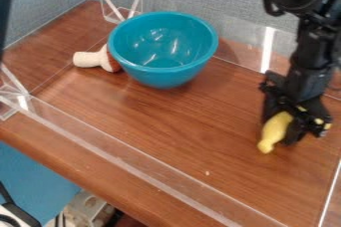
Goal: Put the yellow object in the blue bowl
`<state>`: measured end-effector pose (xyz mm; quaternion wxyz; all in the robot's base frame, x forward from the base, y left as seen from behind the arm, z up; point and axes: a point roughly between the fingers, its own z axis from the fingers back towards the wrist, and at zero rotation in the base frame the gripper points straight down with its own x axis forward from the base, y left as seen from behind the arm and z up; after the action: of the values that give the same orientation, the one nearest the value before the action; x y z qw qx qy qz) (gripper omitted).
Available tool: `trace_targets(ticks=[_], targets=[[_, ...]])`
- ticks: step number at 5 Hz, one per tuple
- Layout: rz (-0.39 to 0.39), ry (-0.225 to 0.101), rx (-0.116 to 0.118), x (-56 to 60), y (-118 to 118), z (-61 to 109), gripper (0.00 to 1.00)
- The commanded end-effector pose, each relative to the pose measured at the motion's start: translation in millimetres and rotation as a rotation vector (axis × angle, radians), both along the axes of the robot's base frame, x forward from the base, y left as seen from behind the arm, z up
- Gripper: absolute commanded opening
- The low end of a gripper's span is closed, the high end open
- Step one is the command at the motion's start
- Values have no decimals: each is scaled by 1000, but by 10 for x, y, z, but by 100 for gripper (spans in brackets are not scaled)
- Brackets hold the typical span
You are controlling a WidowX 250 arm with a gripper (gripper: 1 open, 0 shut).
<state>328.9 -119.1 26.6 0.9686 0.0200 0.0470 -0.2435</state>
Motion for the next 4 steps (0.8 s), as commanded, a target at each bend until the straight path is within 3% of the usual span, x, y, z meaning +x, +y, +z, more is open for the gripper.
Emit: trace_targets(ticks=[1, 3, 4], targets=[[115, -93, -12, 80, 325, 420, 0], [358, -138, -25, 161, 997, 721, 0], [421, -146, -37, 231, 1049, 788, 0]])
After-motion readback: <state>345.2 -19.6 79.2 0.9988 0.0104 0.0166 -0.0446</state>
